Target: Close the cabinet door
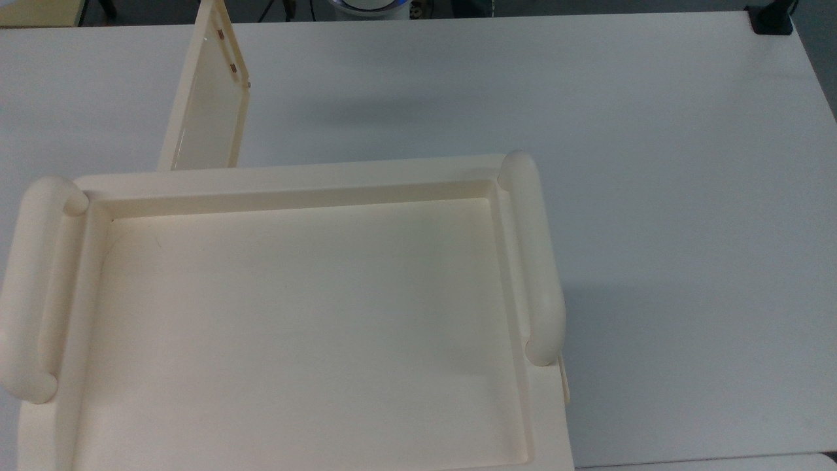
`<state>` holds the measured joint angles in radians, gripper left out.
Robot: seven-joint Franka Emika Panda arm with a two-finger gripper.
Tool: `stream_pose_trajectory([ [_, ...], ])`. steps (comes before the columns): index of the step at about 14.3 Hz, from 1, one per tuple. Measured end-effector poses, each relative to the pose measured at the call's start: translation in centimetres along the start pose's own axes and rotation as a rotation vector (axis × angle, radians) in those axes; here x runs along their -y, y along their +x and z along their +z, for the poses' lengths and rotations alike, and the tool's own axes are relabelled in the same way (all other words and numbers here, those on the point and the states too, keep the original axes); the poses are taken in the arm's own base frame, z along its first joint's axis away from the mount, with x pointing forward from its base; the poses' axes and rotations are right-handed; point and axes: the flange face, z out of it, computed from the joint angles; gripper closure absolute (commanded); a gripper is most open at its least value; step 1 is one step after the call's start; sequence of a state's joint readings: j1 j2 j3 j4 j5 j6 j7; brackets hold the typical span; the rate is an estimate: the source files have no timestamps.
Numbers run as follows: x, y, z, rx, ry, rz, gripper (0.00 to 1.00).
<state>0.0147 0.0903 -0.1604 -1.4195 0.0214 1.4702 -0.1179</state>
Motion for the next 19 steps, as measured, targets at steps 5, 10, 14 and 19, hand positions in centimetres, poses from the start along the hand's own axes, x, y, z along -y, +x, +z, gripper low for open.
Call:
stream_pose_trajectory([
  [5,-0.98,-0.82,0.10,0.043,0.007,-0.056,0.00],
  [10,-1.07,-0.86,0.06,0.043,0.007,-0.055,0.00],
  [14,-1.07,-0.86,0.06,0.043,0.007,-0.056,0.00],
  [19,-1.09,-0.87,0.06,0.043,0.008,-0.091,0.17],
])
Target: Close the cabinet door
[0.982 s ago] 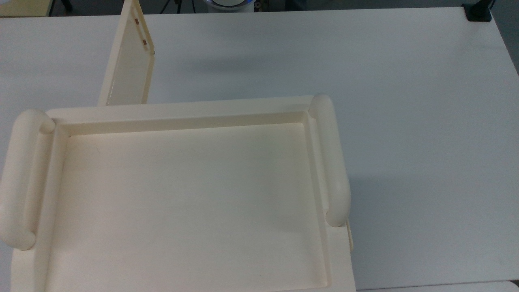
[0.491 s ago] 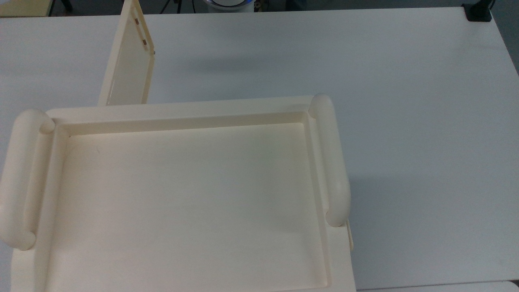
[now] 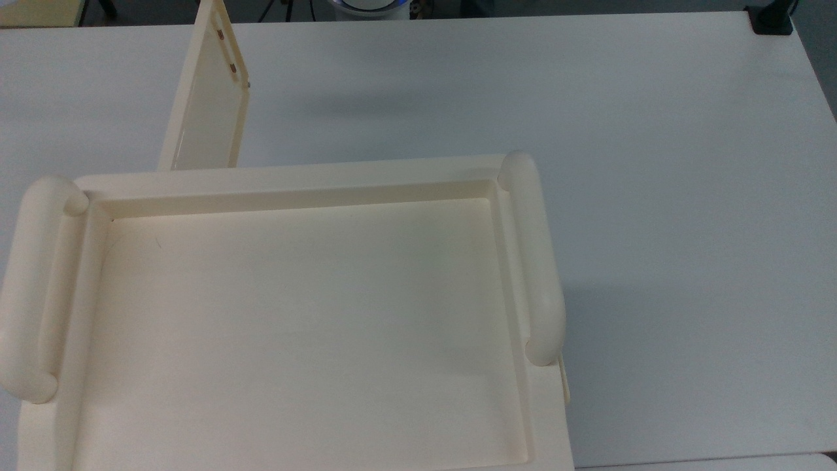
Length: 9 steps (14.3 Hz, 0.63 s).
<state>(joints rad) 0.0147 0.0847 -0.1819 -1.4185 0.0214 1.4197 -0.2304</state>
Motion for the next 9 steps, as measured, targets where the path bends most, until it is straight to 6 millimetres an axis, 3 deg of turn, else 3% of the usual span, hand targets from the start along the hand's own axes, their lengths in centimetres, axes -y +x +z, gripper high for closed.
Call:
stream_pose_trajectory([
  [4,-0.4,-0.7,0.2,0.037,0.011,-0.082,0.51],
  [9,-2.6,-1.9,0.1,0.060,0.028,-0.252,0.80],
])
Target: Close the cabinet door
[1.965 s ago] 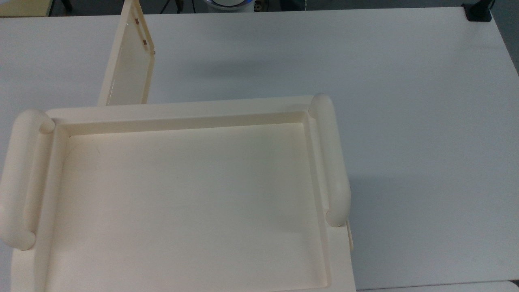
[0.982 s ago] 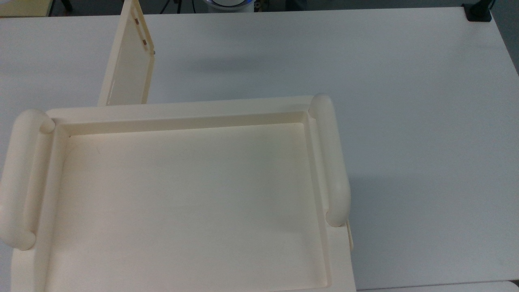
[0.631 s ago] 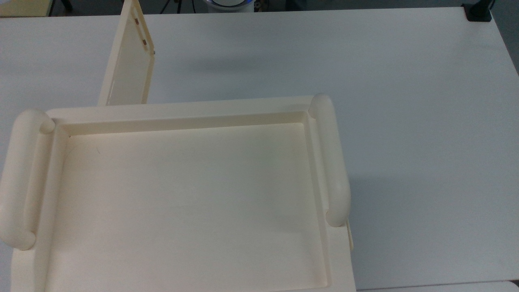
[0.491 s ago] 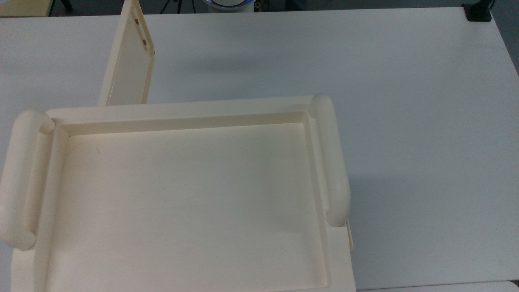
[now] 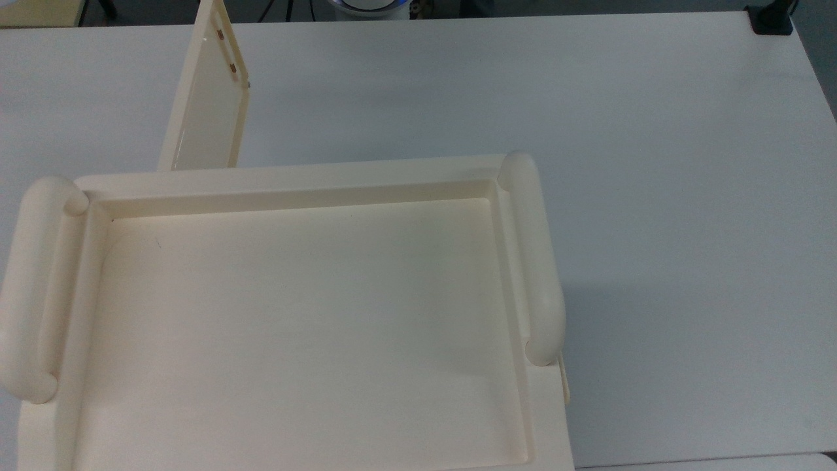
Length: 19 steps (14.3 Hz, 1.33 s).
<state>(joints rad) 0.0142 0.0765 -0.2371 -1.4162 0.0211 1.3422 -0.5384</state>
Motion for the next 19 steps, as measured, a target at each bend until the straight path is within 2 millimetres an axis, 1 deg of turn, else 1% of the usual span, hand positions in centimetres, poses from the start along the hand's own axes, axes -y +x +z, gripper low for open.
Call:
stream_pose_trajectory([
  [3,-1.9,-1.2,-0.6,-0.021,-0.010,-0.096,0.83],
  [7,-5.3,-1.6,-1.9,-0.134,-0.111,-0.200,0.83],
  [8,-6.1,-1.2,-2.0,-0.163,-0.145,-0.231,0.83],
  [11,-7.0,0.8,-1.6,-0.213,-0.216,-0.286,0.82],
  [13,-7.1,1.8,-0.9,-0.222,-0.225,-0.330,0.82],
  [15,-6.6,2.6,-0.6,-0.238,-0.206,-0.351,0.82],
  [18,-4.7,4.0,-0.4,-0.256,-0.184,-0.388,0.83],
  [19,-3.8,4.7,-0.3,-0.261,-0.176,-0.406,0.83],
])
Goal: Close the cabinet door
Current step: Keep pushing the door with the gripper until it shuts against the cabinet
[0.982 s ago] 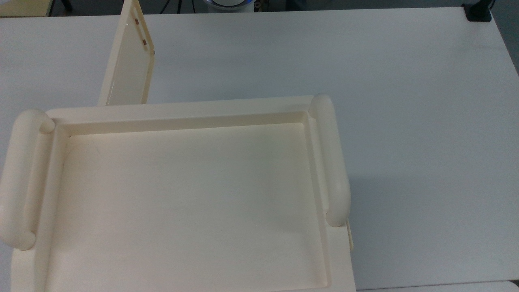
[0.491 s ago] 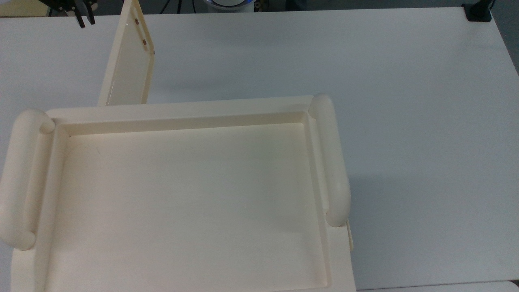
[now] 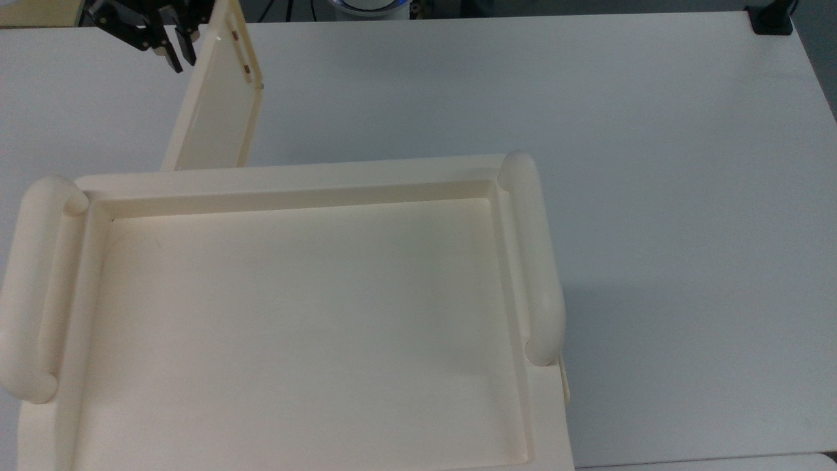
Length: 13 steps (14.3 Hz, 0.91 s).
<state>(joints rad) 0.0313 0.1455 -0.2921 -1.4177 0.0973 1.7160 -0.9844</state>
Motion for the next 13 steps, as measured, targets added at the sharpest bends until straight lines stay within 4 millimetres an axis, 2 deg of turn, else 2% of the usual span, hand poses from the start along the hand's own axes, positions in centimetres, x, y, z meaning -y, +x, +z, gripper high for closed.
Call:
stream_pose_trajectory([
  [5,2.9,4.9,0.8,-0.042,-0.003,-0.018,0.83],
  [10,5.8,10.3,0.5,-0.162,-0.041,0.164,0.82],
  [13,8.0,13.5,1.3,-0.207,-0.037,0.254,0.82],
])
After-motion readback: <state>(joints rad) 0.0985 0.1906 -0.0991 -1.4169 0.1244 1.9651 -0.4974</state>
